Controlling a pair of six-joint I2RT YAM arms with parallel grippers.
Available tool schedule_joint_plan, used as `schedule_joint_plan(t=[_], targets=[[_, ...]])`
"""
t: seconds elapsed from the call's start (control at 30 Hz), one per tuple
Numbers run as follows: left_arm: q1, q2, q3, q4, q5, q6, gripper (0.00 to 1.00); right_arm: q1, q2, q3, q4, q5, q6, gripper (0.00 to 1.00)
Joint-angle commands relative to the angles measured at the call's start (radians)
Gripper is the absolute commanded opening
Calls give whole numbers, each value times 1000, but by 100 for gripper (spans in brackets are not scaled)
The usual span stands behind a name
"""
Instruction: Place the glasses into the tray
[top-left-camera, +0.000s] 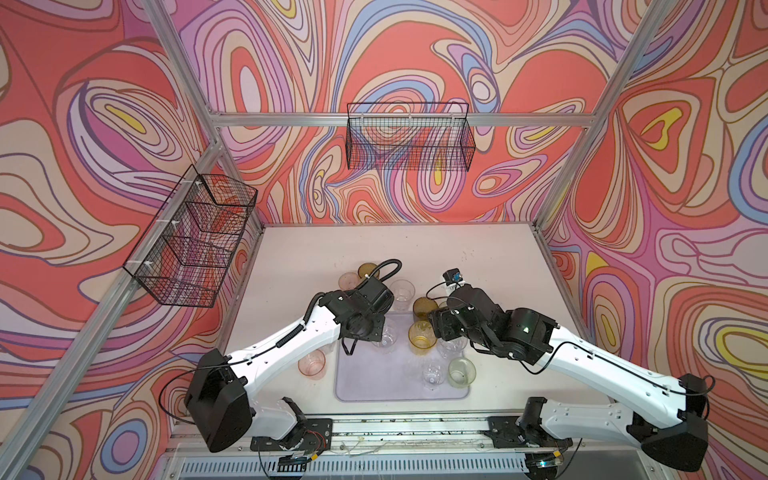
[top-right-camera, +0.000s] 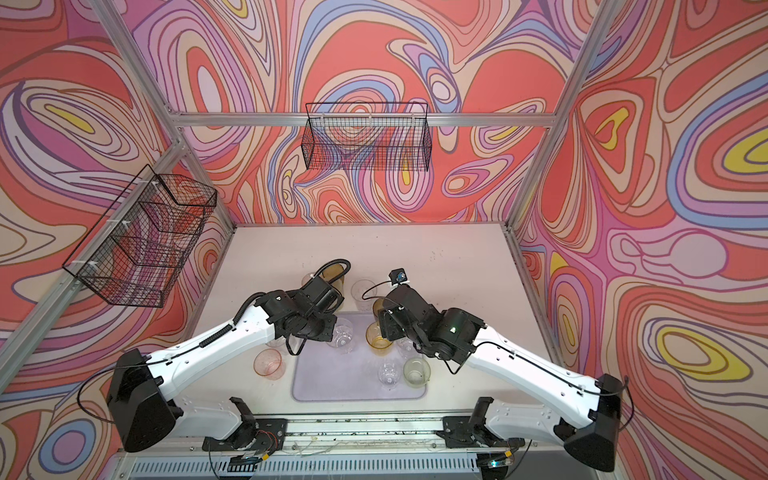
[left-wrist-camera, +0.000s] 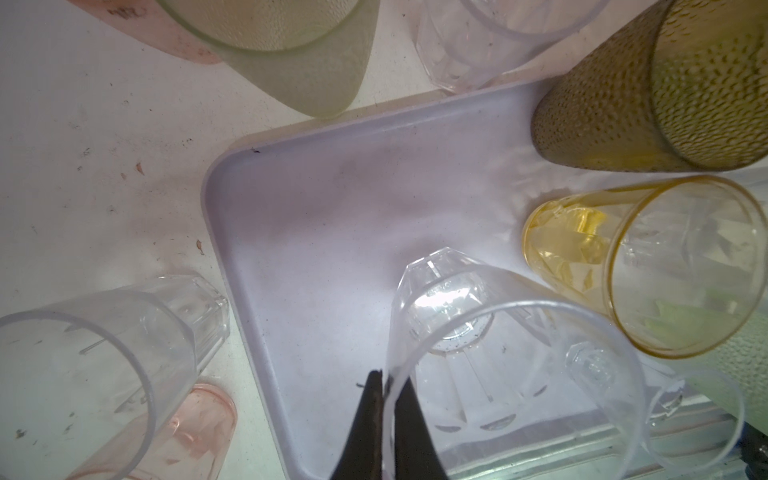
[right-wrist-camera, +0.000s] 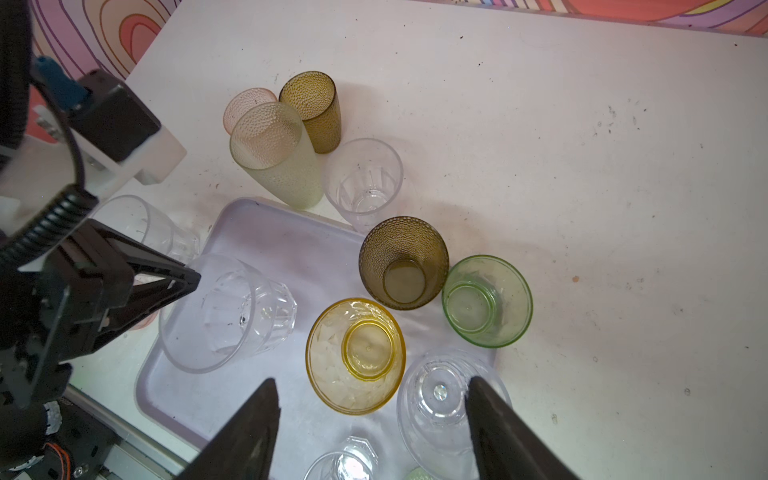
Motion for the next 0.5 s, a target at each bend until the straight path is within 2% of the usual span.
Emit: schedule_joint_plan(t=[0.0,0.47], targets=[[-10,15,-10,41,4,-23,0,-4,0,13,-3,12,-13,74],[-26,69,-8,67,8,-31,0,-3,1,13,-6,14,-17,74]])
